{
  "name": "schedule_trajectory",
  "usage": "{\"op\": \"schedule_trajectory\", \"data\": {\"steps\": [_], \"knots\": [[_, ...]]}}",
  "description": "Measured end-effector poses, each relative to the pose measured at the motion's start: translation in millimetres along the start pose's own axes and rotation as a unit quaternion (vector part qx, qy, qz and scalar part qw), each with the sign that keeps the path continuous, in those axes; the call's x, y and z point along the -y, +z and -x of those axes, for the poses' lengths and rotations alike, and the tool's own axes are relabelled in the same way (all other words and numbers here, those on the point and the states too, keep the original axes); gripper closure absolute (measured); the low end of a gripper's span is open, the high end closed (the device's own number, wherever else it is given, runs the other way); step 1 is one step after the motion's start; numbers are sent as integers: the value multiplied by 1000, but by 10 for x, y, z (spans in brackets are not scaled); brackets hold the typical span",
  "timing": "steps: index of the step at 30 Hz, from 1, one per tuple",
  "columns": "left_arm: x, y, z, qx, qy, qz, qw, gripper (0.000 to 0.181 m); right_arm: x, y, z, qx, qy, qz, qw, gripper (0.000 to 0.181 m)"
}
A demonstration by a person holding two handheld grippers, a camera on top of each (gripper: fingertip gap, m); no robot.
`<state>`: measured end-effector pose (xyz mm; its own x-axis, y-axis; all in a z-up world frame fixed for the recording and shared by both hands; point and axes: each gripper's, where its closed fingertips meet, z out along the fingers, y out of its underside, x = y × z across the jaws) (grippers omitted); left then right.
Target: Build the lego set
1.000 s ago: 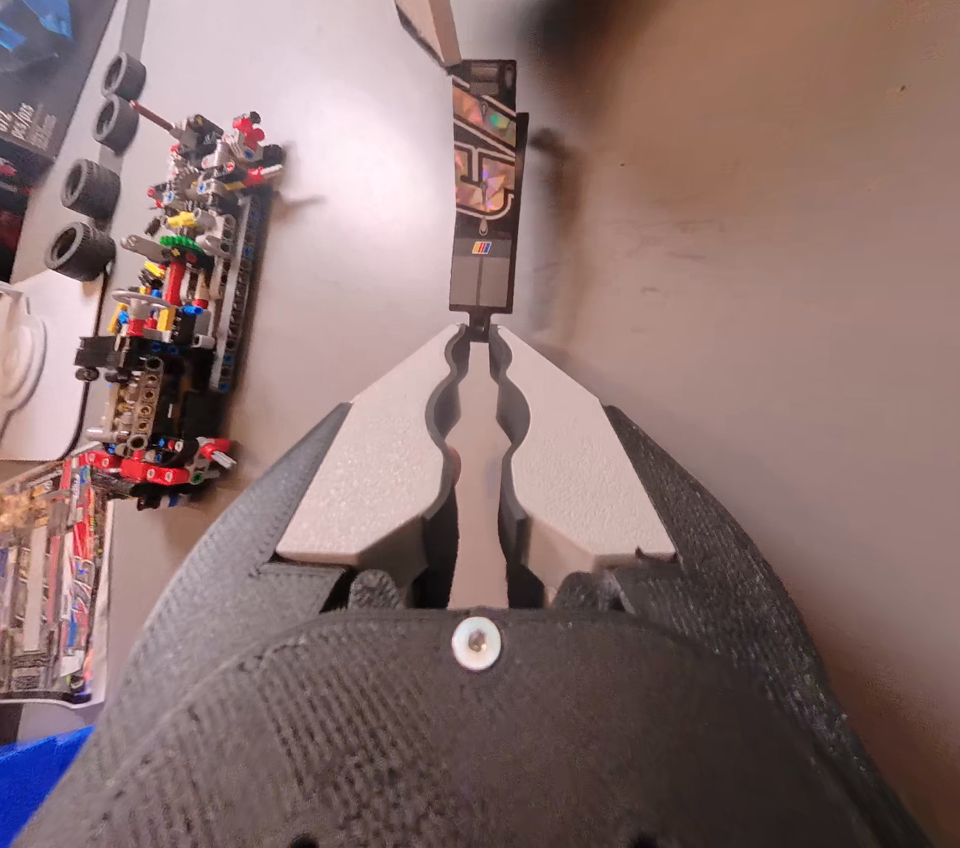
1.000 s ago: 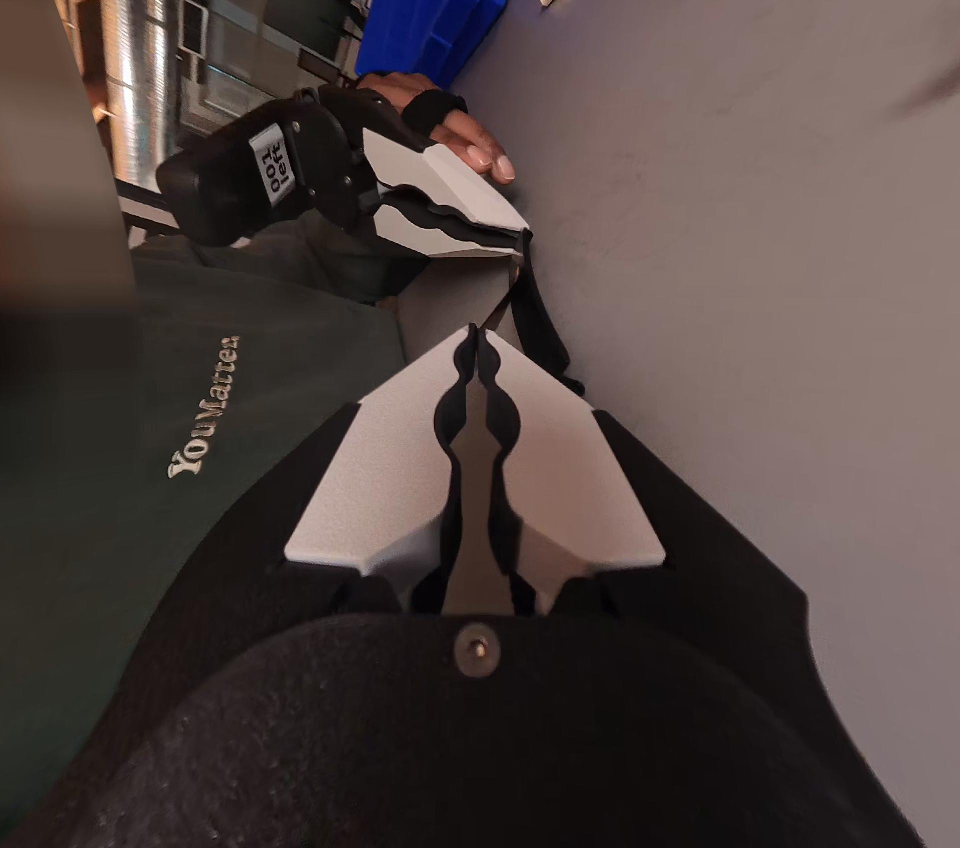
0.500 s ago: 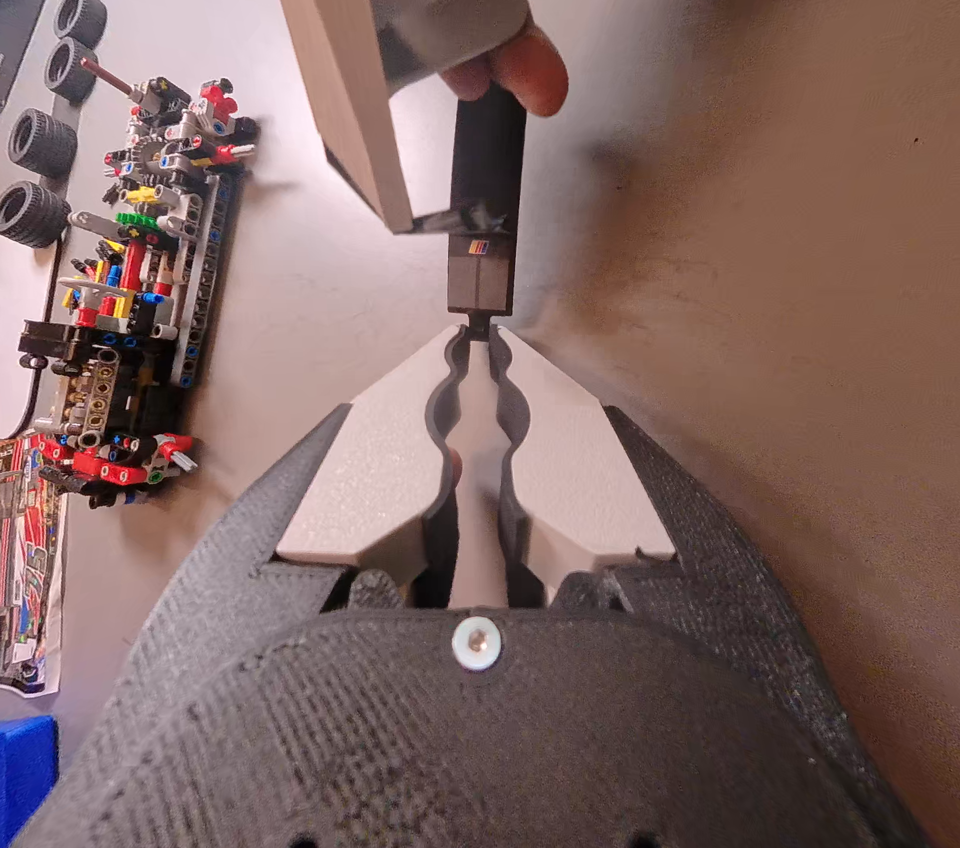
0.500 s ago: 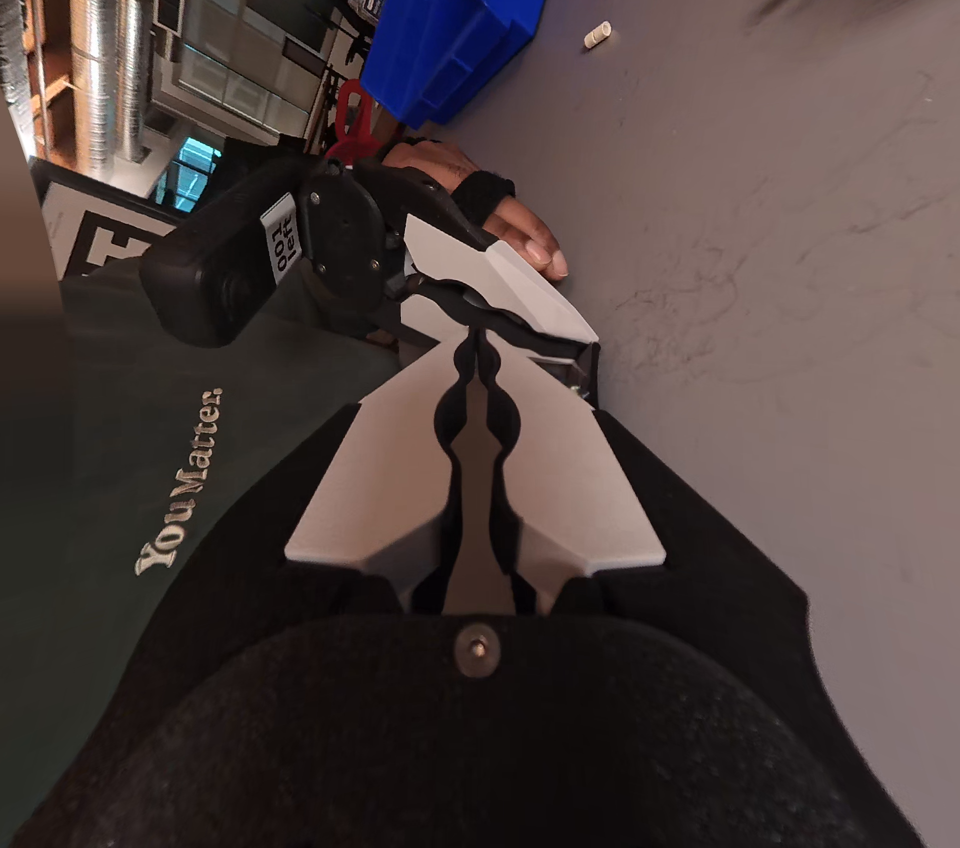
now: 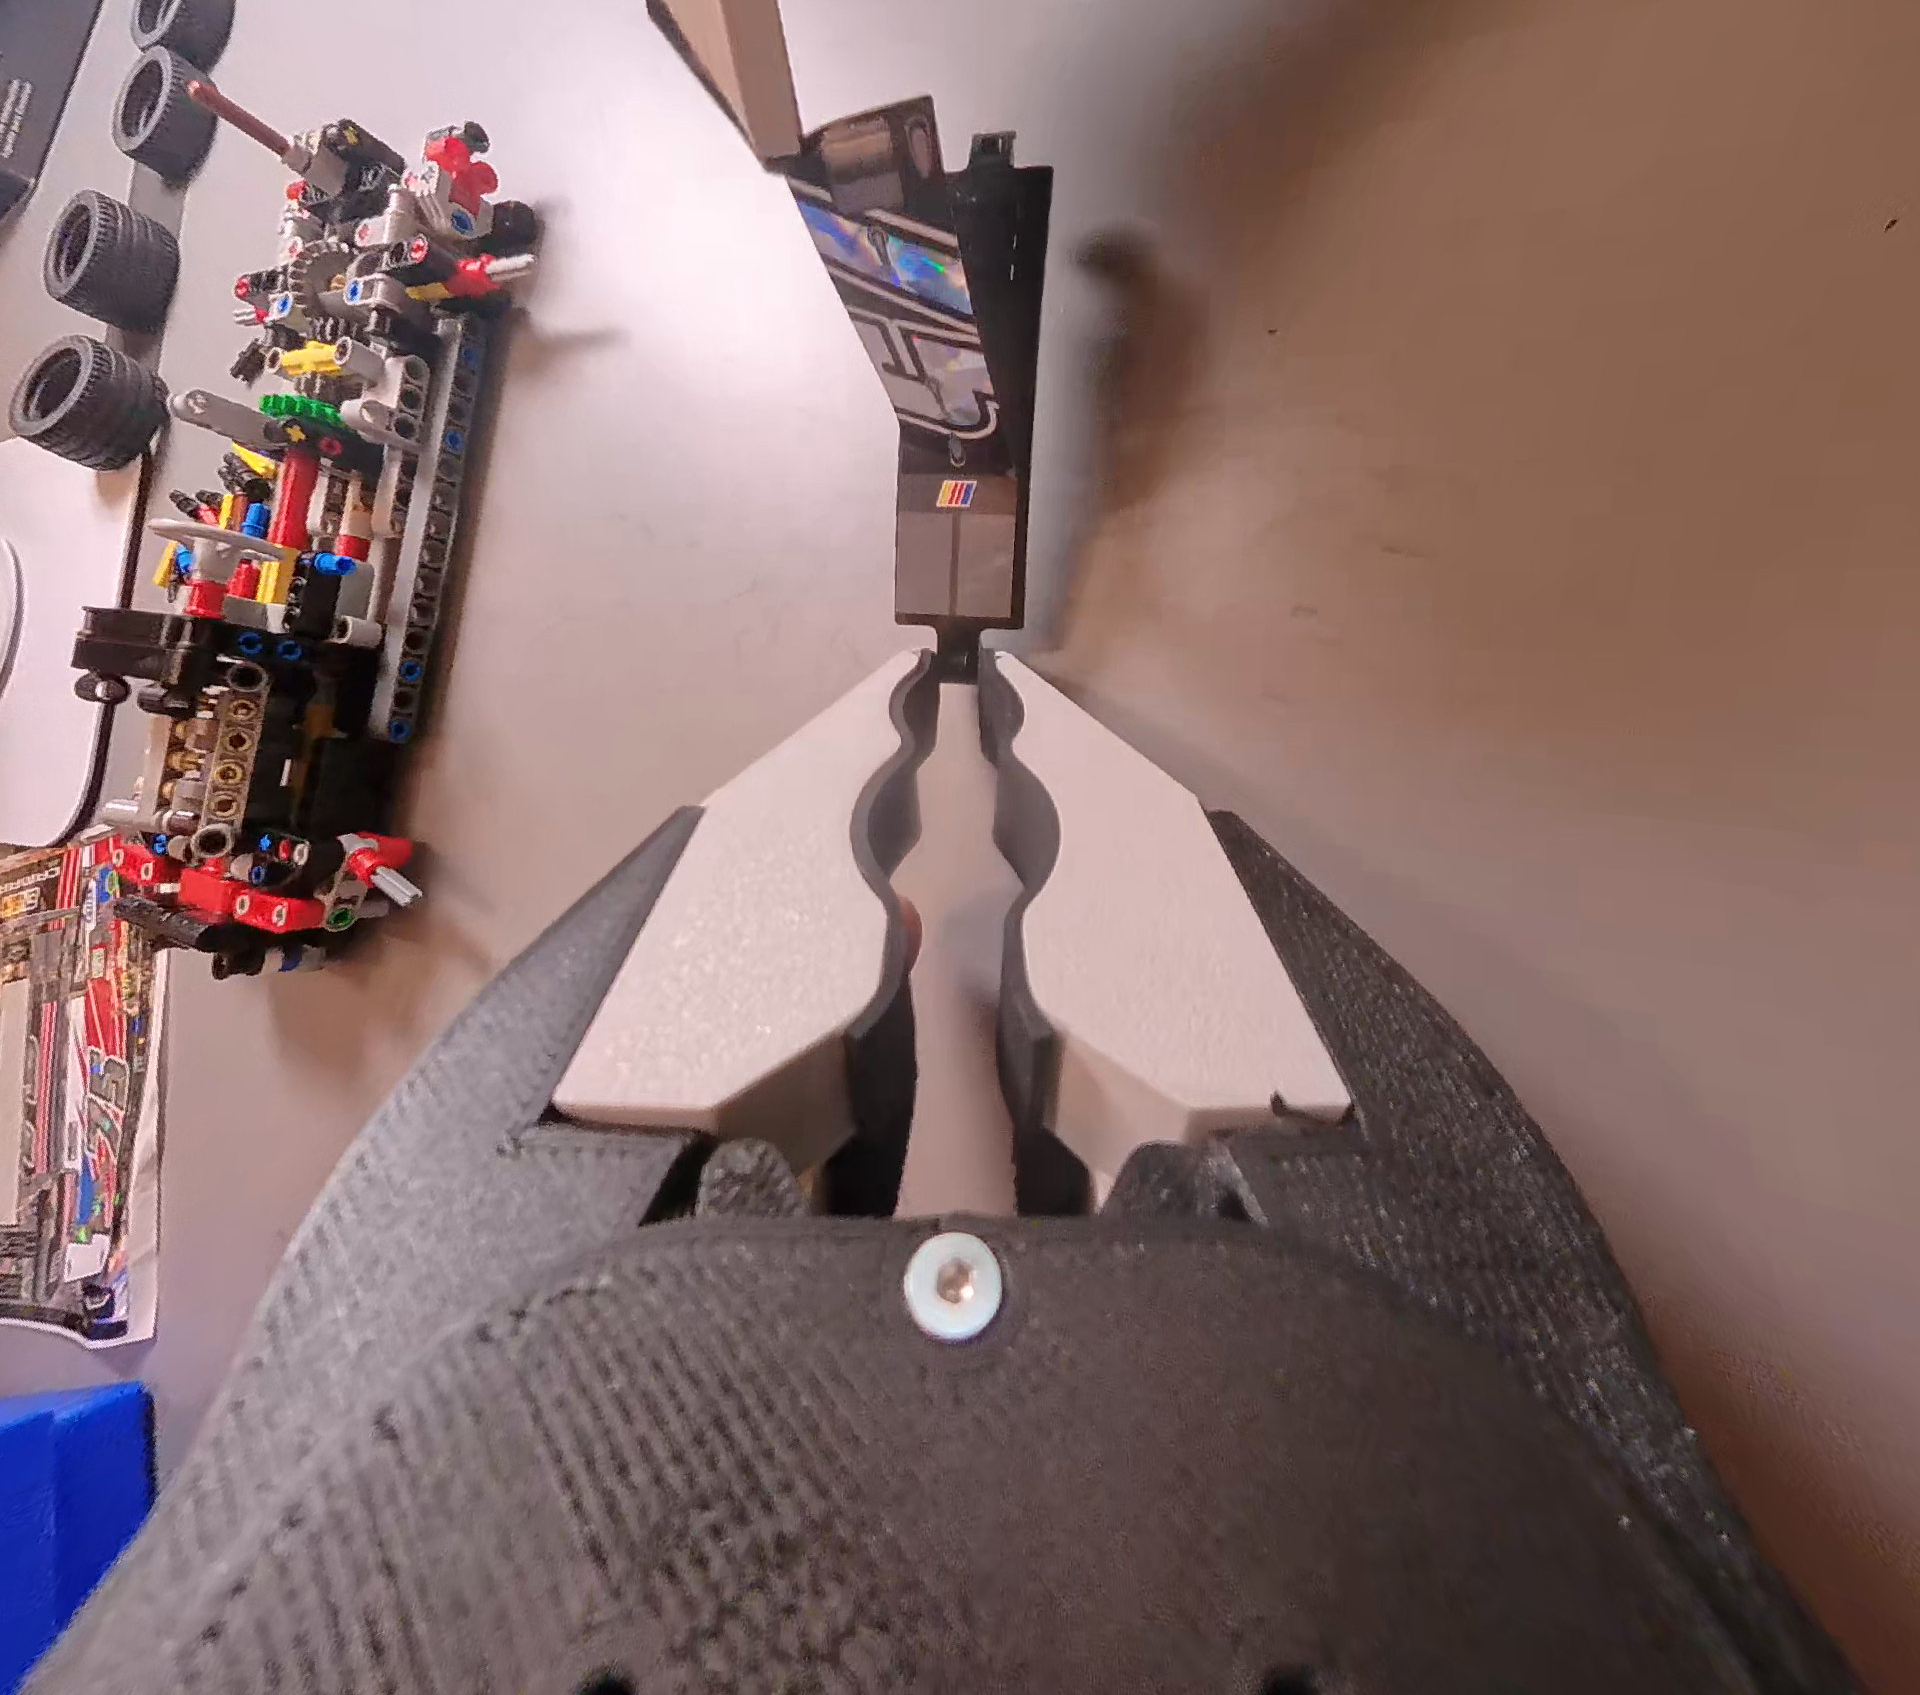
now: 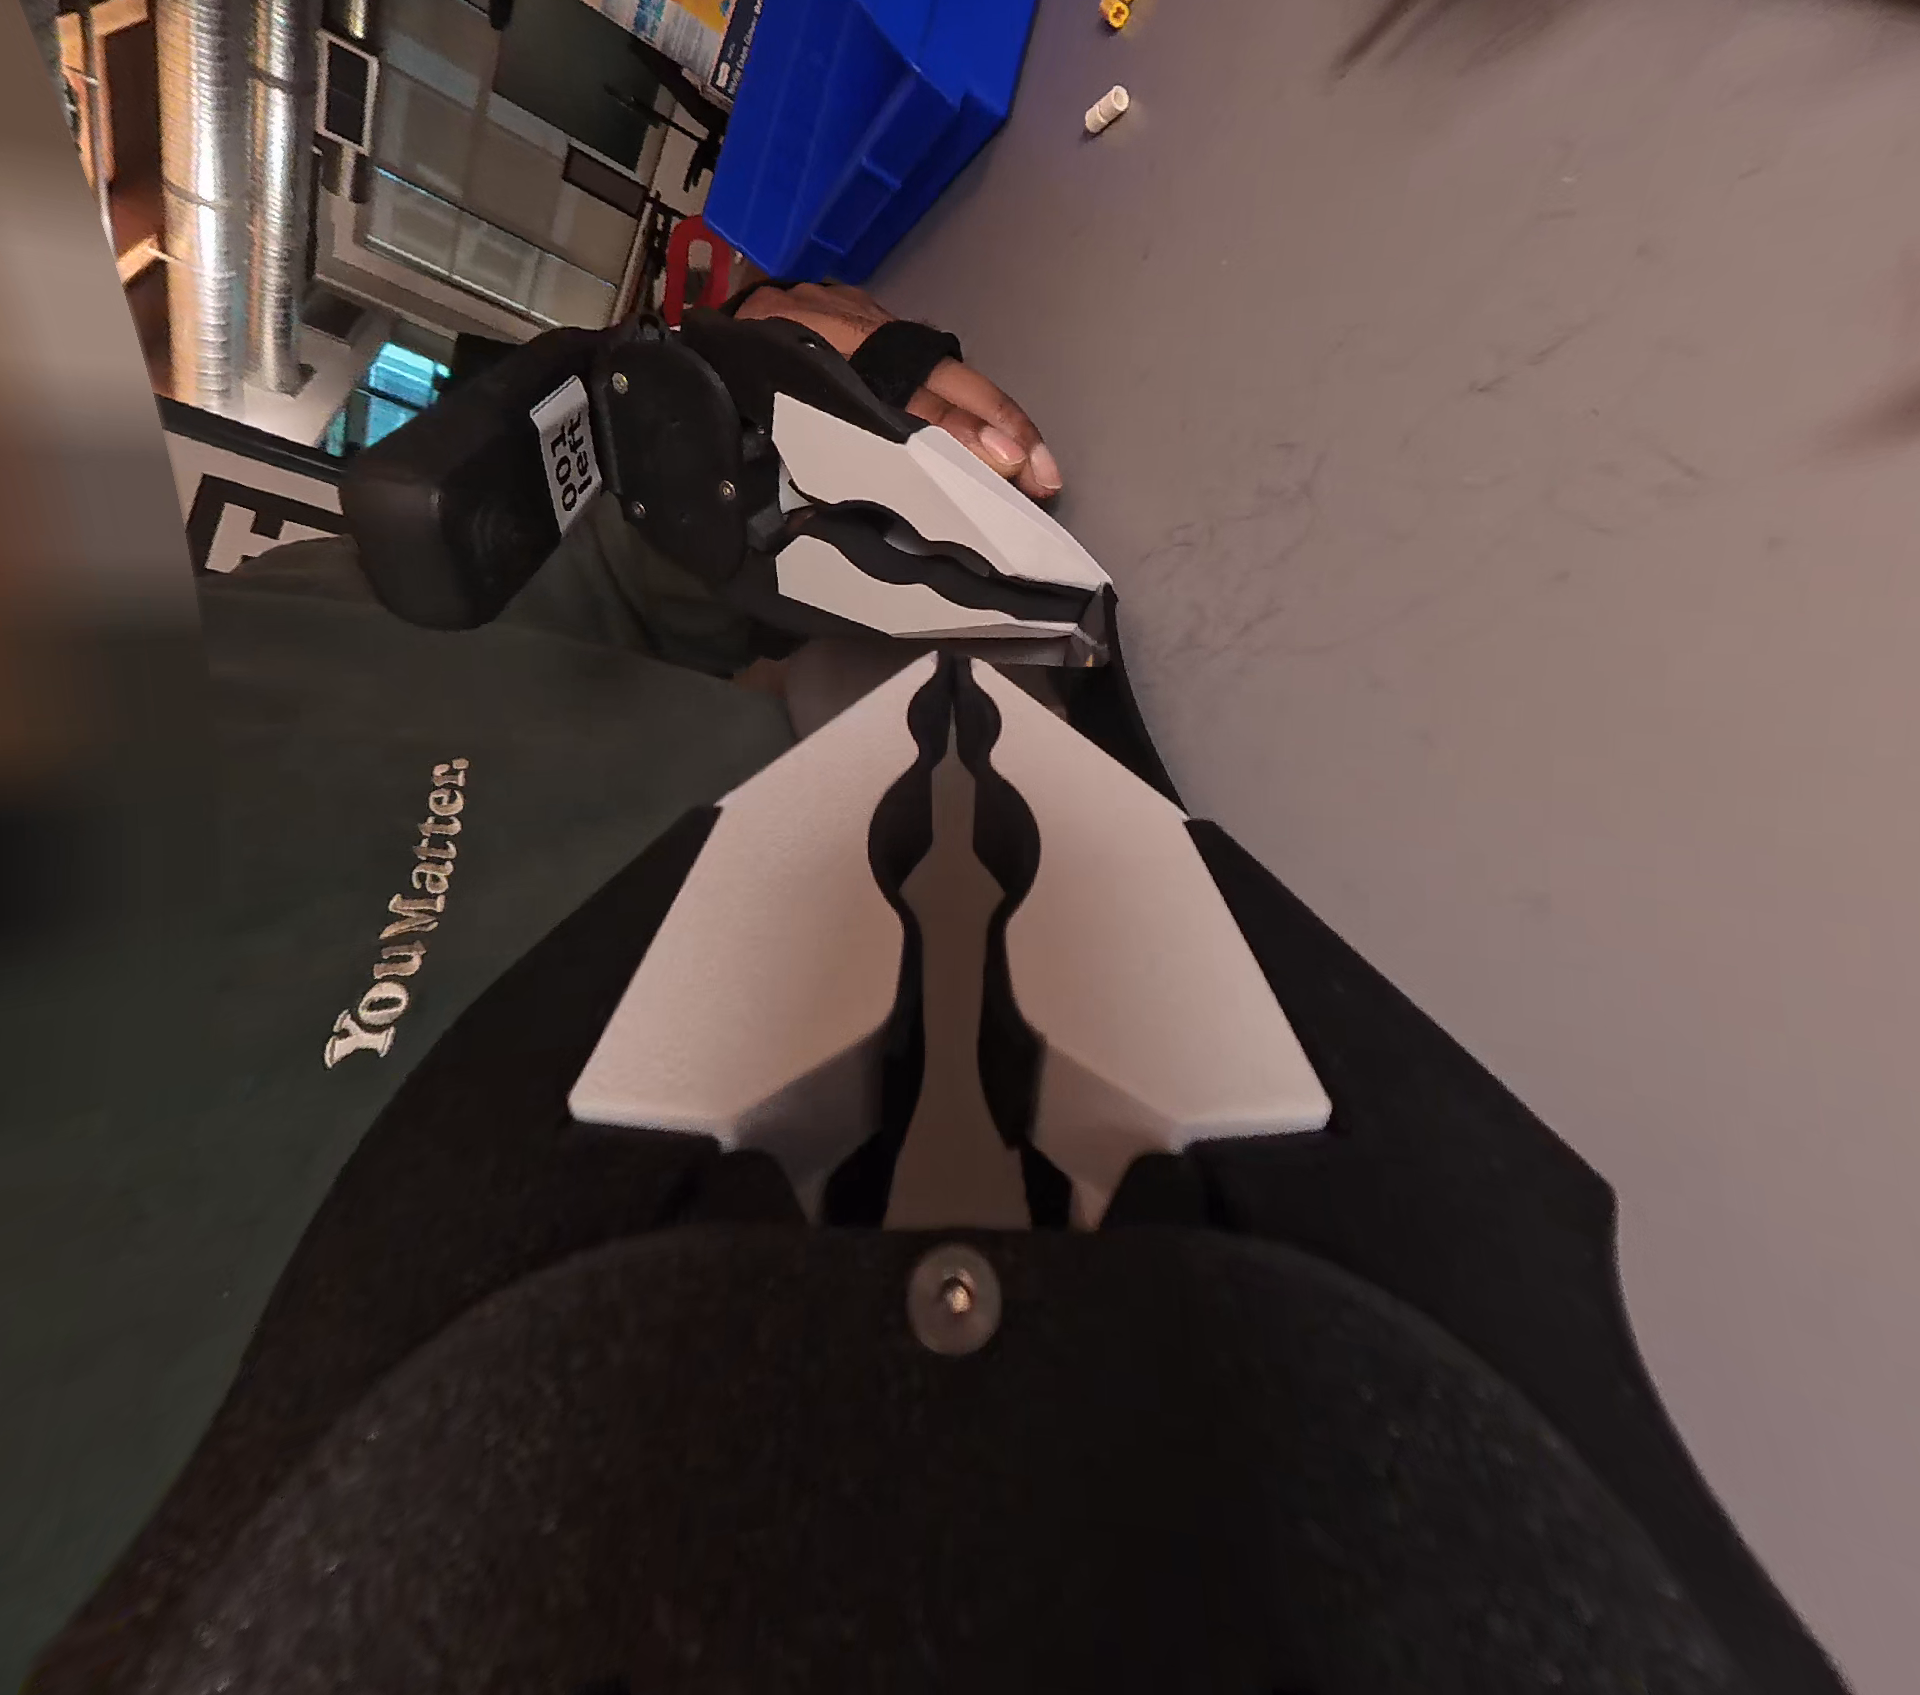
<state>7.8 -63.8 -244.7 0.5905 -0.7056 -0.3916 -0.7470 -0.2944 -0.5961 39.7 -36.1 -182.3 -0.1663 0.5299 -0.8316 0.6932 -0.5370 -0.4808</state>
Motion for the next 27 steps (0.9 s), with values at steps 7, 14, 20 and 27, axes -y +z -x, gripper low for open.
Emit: {"op": "schedule_trajectory", "data": {"steps": [7, 14, 20, 27], "knots": [[99, -22, -18, -19, -42, -35, 998, 176, 16, 82, 18, -4, -22, 2, 1000, 181], [146, -64, 33, -12, -56, -55, 997, 176, -7, 176, 54, -24, -58, 26, 998, 181], [134, -92, 69, -1, -43, -58, 997, 176, -1, 35, 22, -28, -59, 23, 998, 181], [154, -158, 129, 14, -21, -73, 997, 176, -69, -206, -142, -43, -43, 27, 998, 181]]}}
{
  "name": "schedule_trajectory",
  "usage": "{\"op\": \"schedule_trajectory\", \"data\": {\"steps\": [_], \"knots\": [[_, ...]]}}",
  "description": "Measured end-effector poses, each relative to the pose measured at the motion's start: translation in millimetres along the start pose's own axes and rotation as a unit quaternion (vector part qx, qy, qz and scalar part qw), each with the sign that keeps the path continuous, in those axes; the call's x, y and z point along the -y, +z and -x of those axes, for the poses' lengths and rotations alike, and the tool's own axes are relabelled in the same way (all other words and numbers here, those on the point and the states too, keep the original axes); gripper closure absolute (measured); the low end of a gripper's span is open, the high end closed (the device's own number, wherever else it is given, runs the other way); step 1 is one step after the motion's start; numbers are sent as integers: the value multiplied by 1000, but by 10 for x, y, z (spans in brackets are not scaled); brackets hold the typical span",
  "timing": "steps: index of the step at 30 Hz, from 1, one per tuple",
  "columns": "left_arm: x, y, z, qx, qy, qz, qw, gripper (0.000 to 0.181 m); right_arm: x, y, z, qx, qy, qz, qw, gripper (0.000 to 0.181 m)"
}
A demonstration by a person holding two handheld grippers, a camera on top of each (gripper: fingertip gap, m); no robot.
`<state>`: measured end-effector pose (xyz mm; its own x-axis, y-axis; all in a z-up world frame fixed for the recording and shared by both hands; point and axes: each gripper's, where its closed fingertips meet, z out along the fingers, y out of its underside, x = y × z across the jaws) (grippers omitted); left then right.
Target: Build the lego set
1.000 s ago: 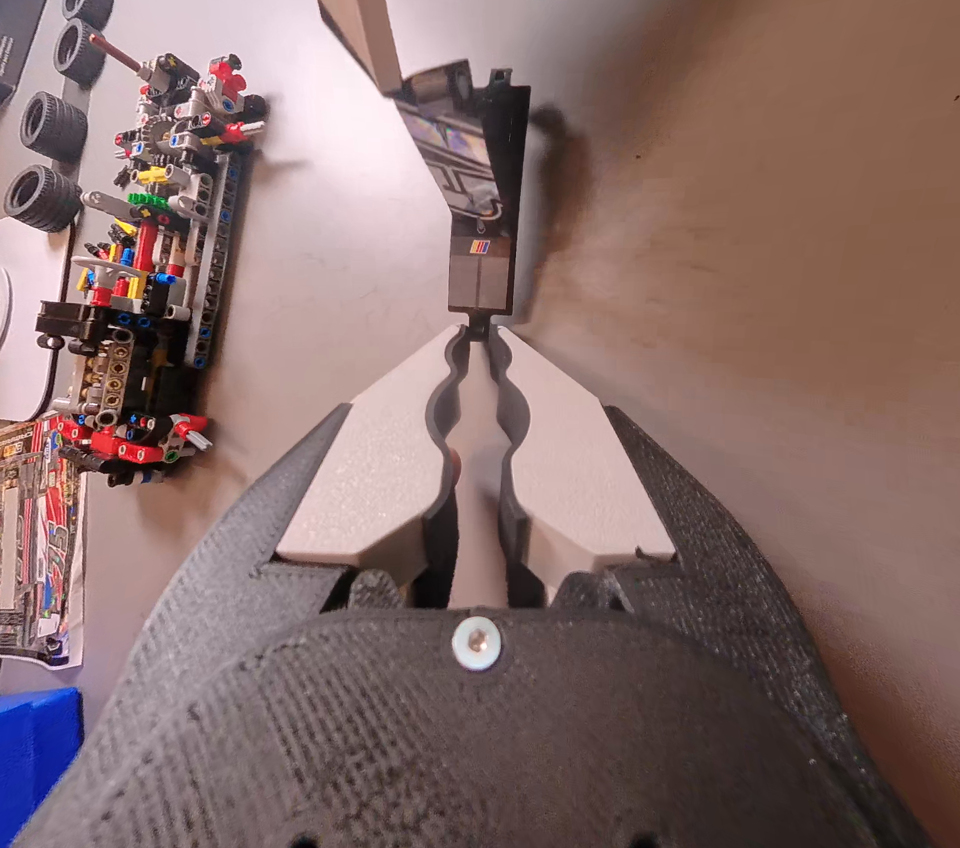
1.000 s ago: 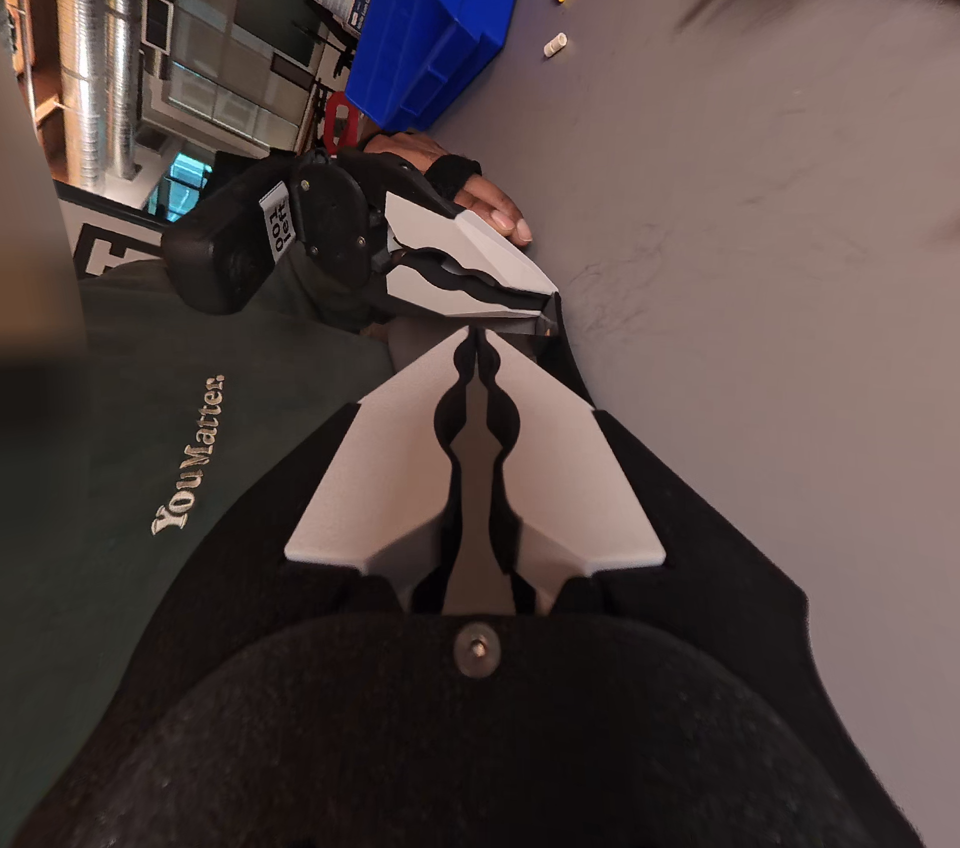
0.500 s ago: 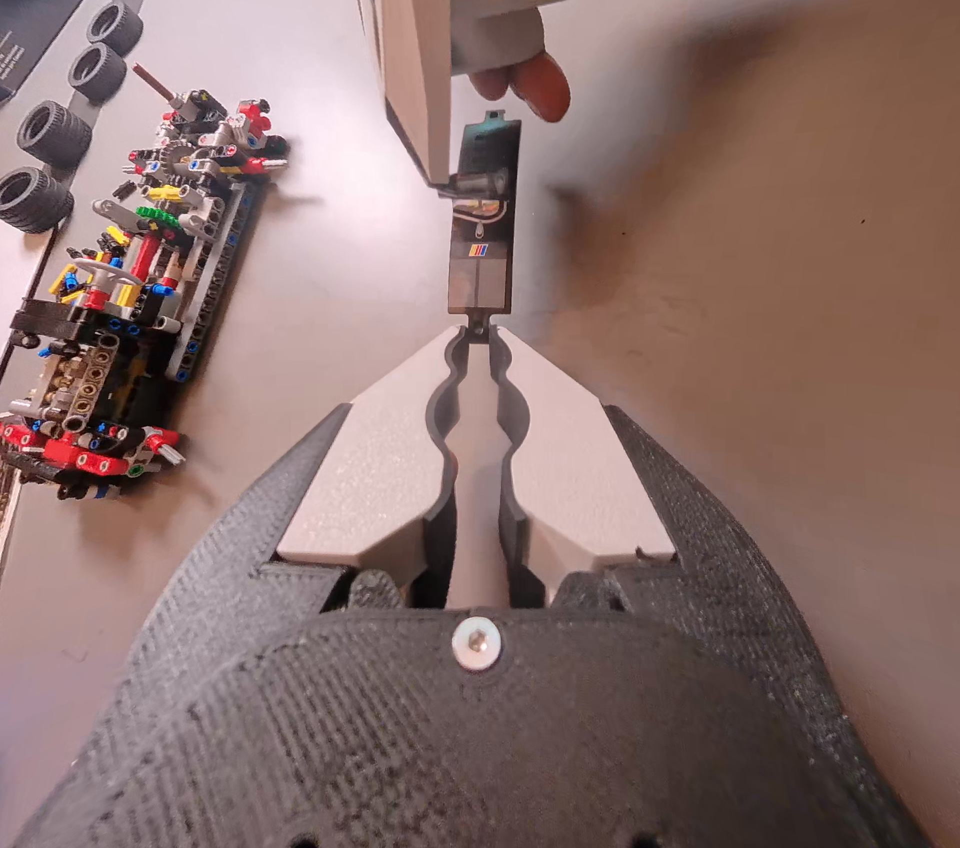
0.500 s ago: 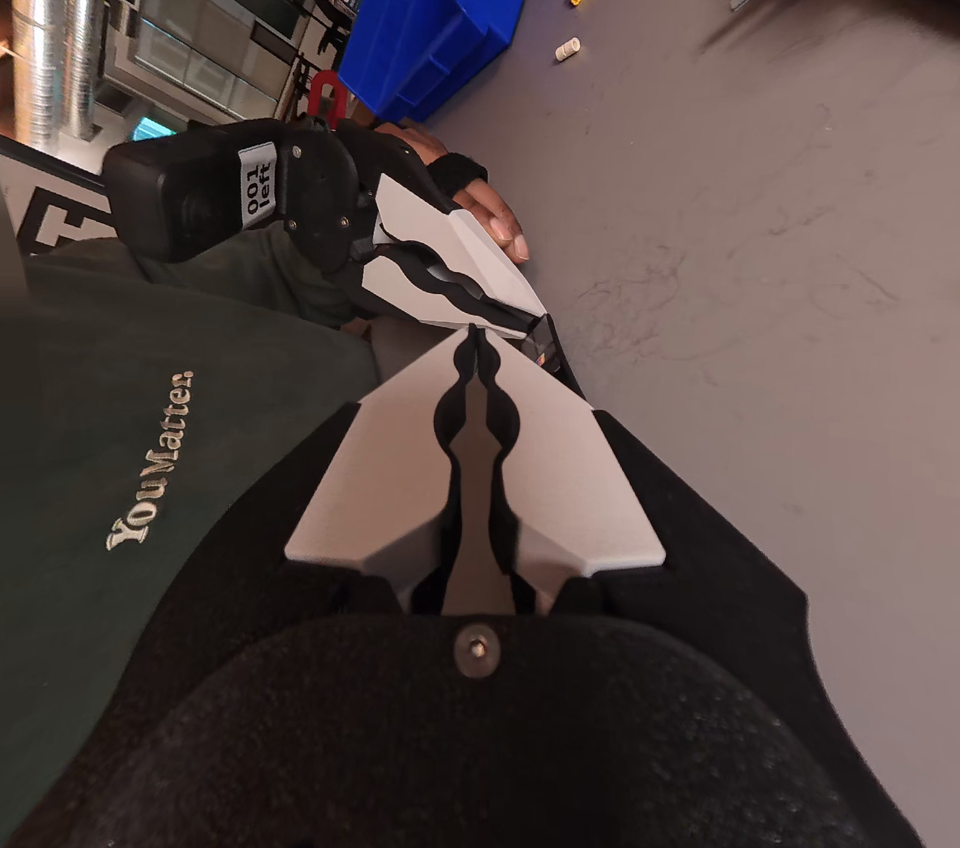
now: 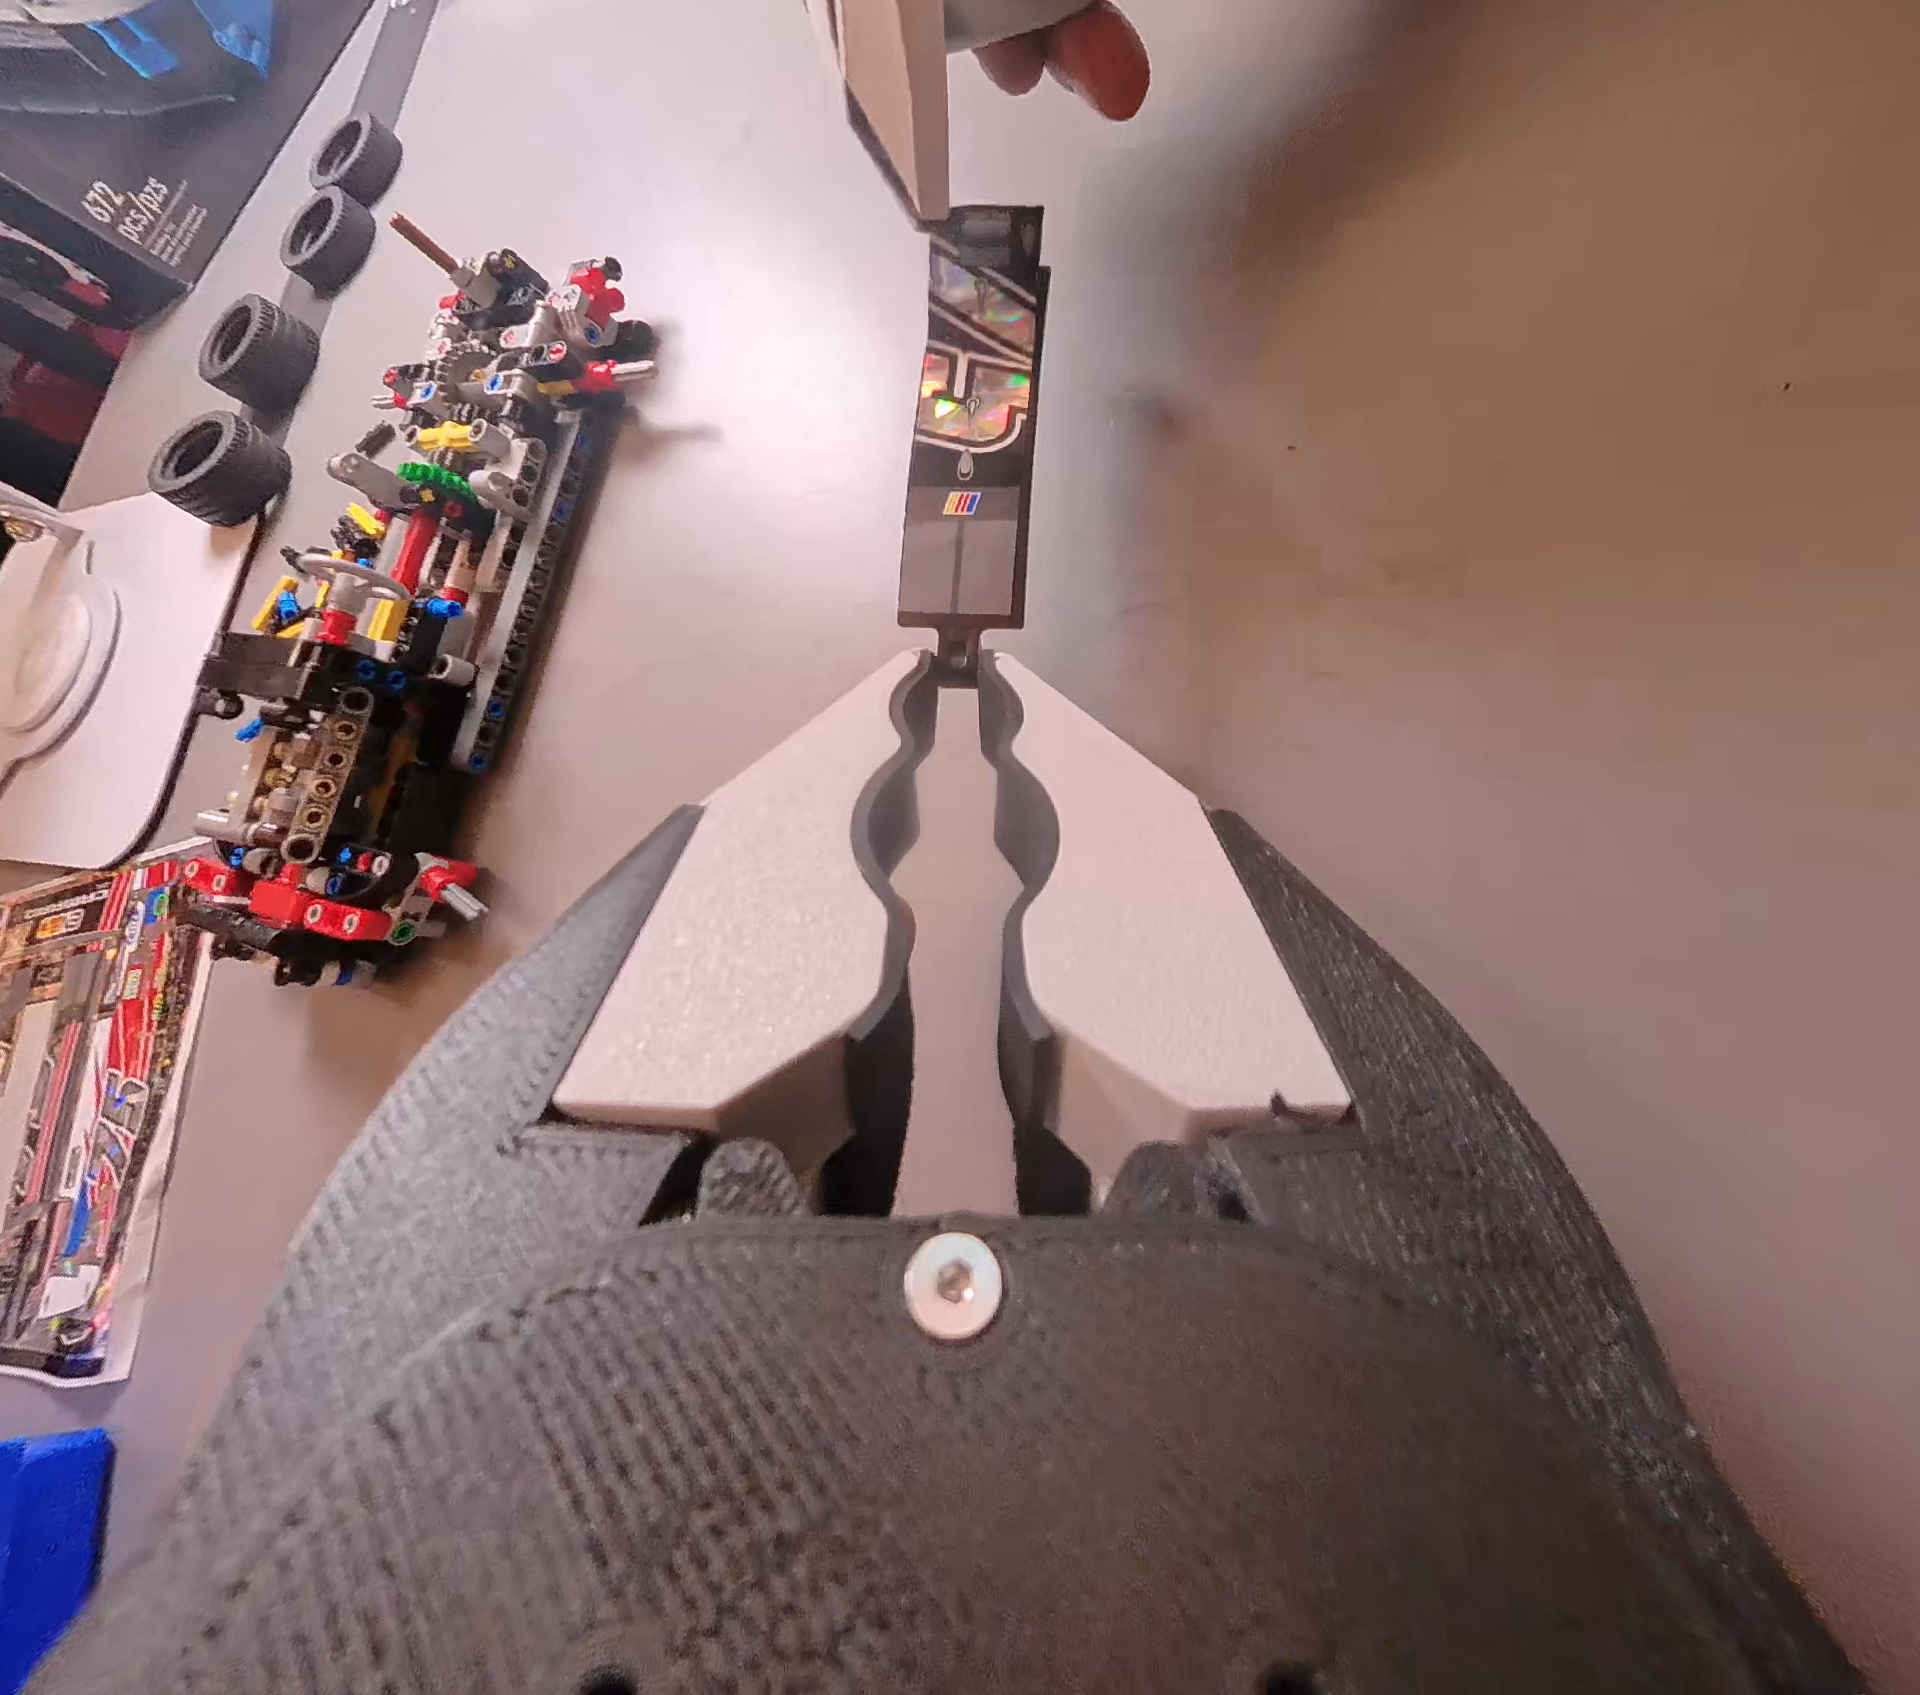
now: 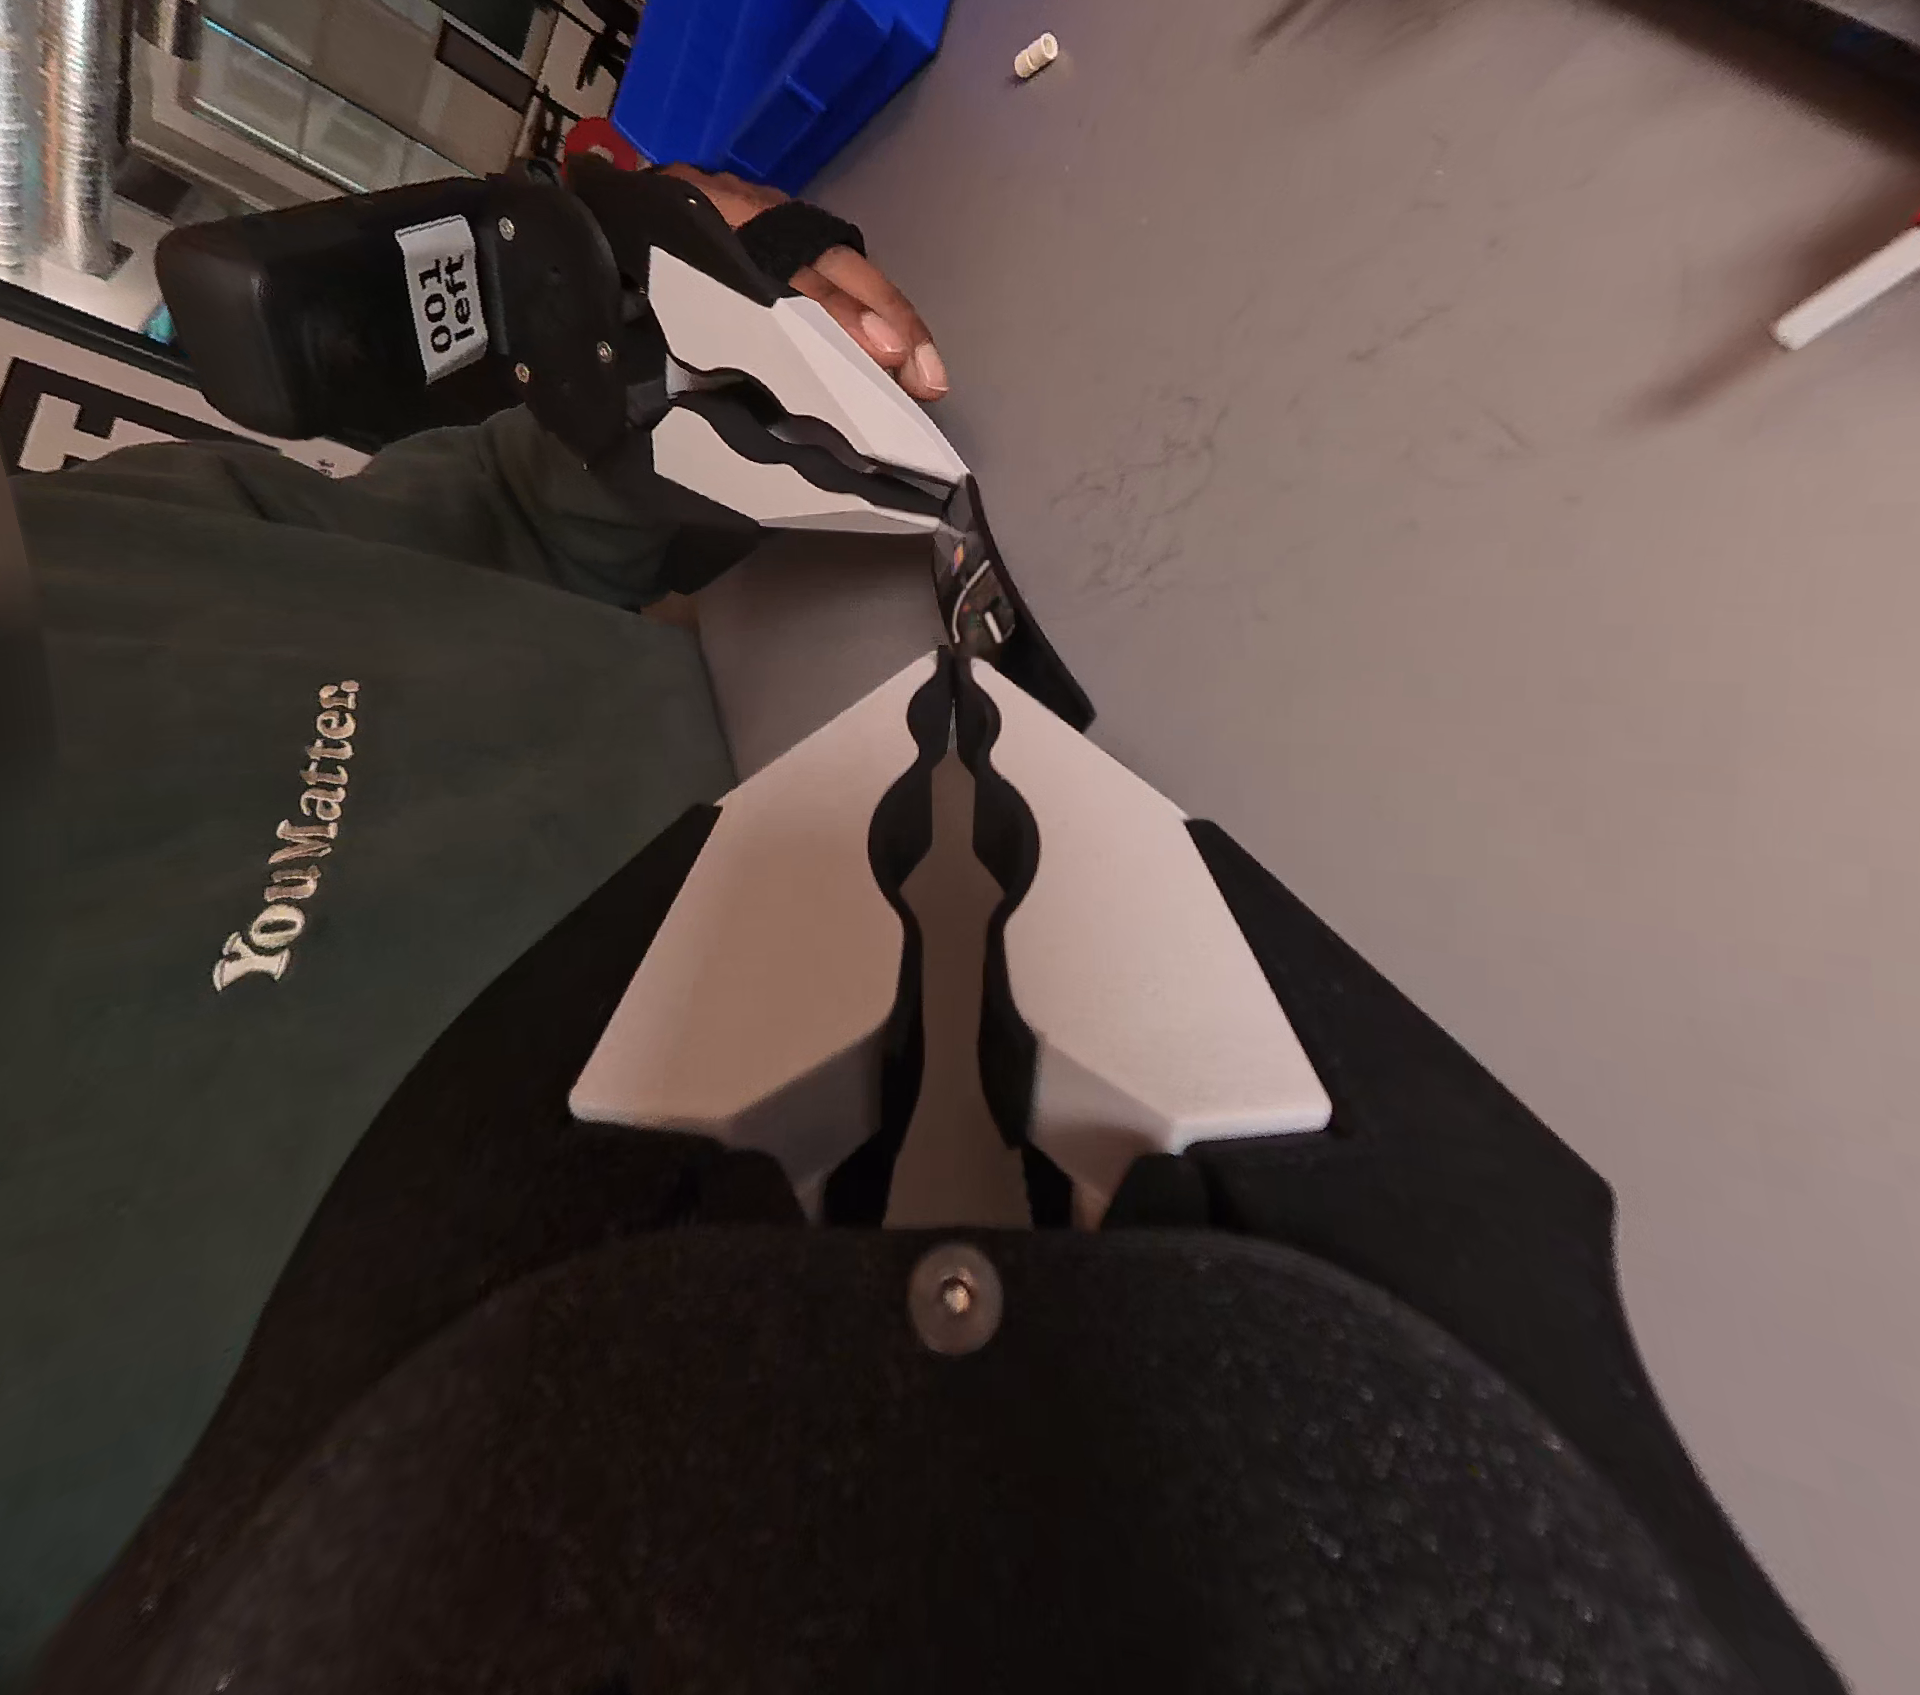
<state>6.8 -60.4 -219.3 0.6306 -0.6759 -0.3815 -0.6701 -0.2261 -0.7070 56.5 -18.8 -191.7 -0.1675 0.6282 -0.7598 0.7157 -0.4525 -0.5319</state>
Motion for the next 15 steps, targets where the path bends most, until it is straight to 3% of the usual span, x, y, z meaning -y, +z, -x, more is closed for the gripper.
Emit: {"op": "schedule_trajectory", "data": {"steps": [15], "knots": [[216, -142, 74, 18, 23, -74, 997, 176, -3, -140, 57, 24, 6, -17, 1000, 181]]}}
